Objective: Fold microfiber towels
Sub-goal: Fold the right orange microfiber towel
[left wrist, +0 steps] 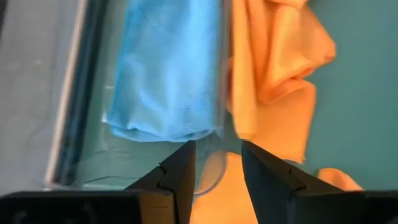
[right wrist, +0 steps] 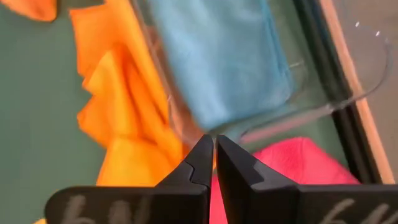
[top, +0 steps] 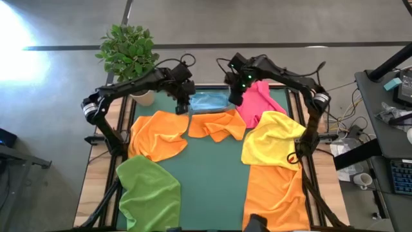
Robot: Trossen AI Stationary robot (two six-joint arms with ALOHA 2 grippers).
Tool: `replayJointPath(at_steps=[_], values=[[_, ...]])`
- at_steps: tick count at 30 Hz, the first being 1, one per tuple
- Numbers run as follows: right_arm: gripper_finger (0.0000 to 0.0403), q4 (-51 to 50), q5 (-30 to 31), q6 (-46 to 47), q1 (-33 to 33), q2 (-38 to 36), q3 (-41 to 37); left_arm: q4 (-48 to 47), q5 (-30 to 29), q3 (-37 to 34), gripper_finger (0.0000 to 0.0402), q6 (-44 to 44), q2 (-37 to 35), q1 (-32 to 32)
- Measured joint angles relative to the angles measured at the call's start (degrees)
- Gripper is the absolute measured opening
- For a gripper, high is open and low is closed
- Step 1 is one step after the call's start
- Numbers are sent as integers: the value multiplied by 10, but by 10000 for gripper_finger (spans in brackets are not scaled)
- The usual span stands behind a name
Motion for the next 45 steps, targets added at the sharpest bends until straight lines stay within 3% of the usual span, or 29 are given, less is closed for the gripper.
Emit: replayJointPath(at_steps=[6, 18, 23, 31, 45], values=[[13, 17, 0, 12, 14, -68, -100, 5, 33, -24, 114, -3, 0, -23], [13, 131, -1, 114, 73, -214, -296, 28, 35, -105, 114, -46, 0, -112], [13, 164, -1, 142, 94, -258, -355, 86, -3, -150, 114, -48, 0, -162], [13, 177, -1, 161, 113, -285, -405, 151, -118, -194, 114, -43, 0, -229], [13, 207, -1, 166, 131, -285, -429, 263, -133, -282, 114, -47, 1, -238]])
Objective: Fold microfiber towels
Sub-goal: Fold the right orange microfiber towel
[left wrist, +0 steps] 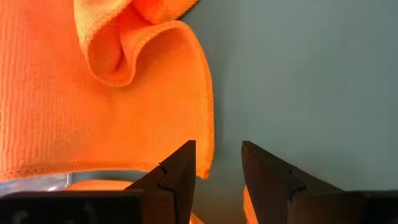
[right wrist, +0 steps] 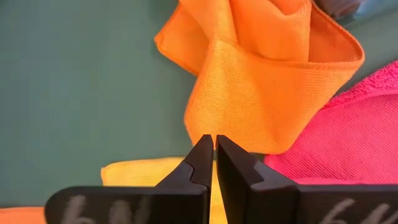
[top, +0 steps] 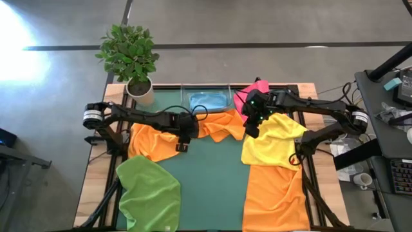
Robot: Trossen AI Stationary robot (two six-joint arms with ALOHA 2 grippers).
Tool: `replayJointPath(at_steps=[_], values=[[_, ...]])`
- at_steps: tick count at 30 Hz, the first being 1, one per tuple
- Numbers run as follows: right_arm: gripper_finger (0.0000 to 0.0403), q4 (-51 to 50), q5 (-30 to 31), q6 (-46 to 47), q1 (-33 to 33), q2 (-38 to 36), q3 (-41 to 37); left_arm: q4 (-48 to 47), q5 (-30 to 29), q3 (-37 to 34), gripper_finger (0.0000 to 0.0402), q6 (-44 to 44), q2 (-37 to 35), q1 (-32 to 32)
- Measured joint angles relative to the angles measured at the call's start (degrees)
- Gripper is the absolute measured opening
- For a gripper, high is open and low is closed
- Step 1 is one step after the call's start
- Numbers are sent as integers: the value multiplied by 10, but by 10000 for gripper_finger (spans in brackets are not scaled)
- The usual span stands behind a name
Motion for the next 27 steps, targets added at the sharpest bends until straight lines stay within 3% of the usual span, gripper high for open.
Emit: replayJointPath(at_steps=[4, 14, 27], values=[[13, 13, 0, 0, 0, 0, 0, 43, -42, -21, 114, 0, 0, 0], [13, 24, 0, 0, 0, 0, 0, 69, -25, -29, 114, 16, 25, 0], [13, 29, 0, 0, 0, 0, 0, 80, -75, -26, 114, 15, 70, 11]])
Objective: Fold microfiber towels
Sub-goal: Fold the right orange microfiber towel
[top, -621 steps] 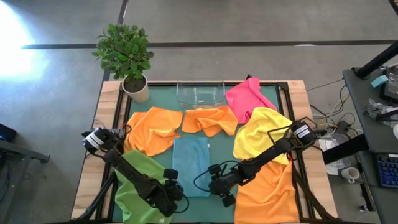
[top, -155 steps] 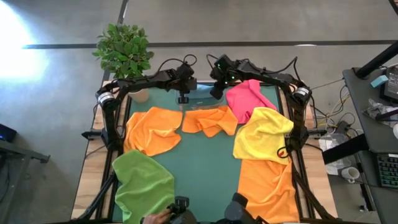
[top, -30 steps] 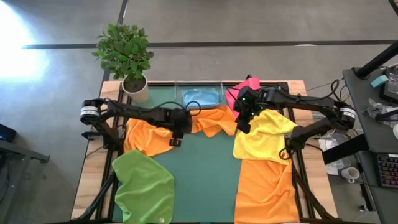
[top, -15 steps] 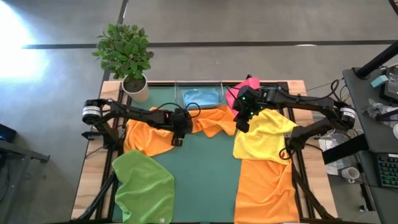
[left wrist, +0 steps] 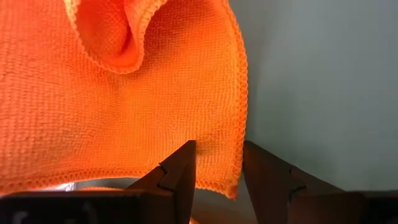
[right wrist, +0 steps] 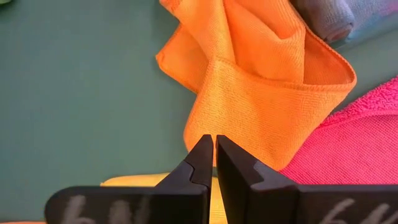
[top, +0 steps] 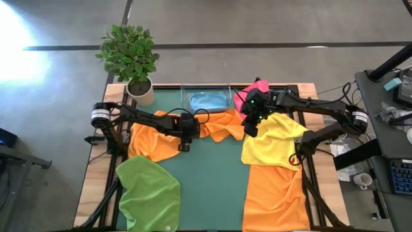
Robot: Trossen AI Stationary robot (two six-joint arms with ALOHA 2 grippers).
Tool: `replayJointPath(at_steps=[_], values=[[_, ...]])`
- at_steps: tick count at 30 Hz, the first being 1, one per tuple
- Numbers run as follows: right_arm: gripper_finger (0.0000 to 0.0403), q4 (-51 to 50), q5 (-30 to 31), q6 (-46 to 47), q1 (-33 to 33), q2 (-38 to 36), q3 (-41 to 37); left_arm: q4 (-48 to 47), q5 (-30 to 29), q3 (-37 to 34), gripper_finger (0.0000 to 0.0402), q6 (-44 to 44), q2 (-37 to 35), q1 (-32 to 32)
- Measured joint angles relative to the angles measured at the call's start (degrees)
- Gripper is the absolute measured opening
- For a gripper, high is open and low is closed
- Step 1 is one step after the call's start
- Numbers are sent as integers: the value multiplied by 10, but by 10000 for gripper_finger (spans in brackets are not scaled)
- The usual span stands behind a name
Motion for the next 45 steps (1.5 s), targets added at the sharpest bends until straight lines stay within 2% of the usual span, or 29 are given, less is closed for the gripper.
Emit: replayJointPath(at_steps=[4, 12, 21, 35, 45], values=[[13, 0, 0, 1, 0, 0, 0, 1, 15, -2, 98, 0, 1, 3], [13, 12, 0, 4, 0, 0, 0, 20, 14, -2, 6, -8, 3, 6], [13, 6, -26, 16, 24, 0, 0, 15, 12, 4, 1, -104, -3, 5], [13, 19, -26, 14, 80, 0, 0, -96, 50, 50, 0, -122, -89, -22], [13, 79, -26, 35, 106, 1, 0, -115, 69, 68, 0, -178, -151, -59]])
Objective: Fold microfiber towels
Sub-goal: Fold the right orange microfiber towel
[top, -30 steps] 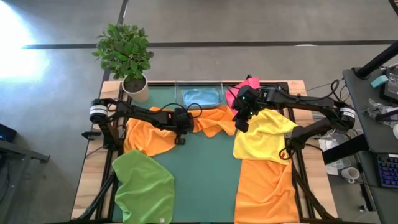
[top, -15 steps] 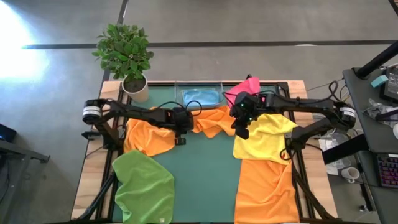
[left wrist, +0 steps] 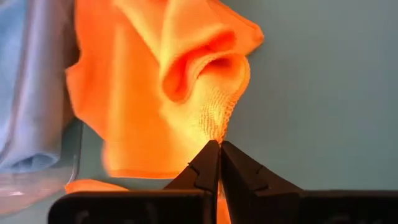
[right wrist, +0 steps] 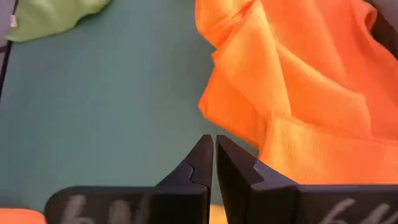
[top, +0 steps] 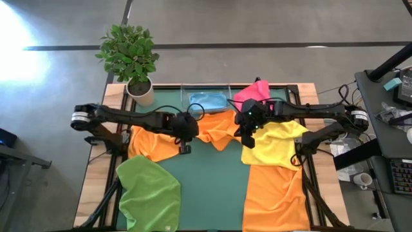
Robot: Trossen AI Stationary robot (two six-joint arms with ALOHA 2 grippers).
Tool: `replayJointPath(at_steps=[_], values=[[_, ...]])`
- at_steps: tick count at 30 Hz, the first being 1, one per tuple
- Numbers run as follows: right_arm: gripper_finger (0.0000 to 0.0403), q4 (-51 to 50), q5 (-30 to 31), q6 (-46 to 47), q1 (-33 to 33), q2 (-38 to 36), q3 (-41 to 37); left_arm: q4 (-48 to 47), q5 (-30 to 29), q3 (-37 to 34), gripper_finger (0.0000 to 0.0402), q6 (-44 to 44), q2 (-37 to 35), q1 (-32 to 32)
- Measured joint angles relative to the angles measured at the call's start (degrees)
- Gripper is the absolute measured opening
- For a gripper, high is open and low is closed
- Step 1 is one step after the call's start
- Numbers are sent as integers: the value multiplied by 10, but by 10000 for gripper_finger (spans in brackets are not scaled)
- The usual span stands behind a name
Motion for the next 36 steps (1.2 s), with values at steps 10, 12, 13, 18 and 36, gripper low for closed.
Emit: replayJointPath(at_steps=[10, 12, 13, 18, 36], values=[[13, 1, -4, 30, 23, 0, -1, -15, -8, 0, 0, -63, -76, -9], [13, 1, -14, 31, 33, 0, -4, -24, -16, 0, 0, -63, -84, -9], [13, 2, -17, 28, 39, 0, -6, -25, -21, 0, 0, -63, -87, -9], [13, 0, -10, 25, 67, 0, -13, -28, -24, 0, 0, -62, -81, -9], [106, 50, -15, 35, 87, 77, -13, -60, -66, 0, 0, 3, -57, -7]])
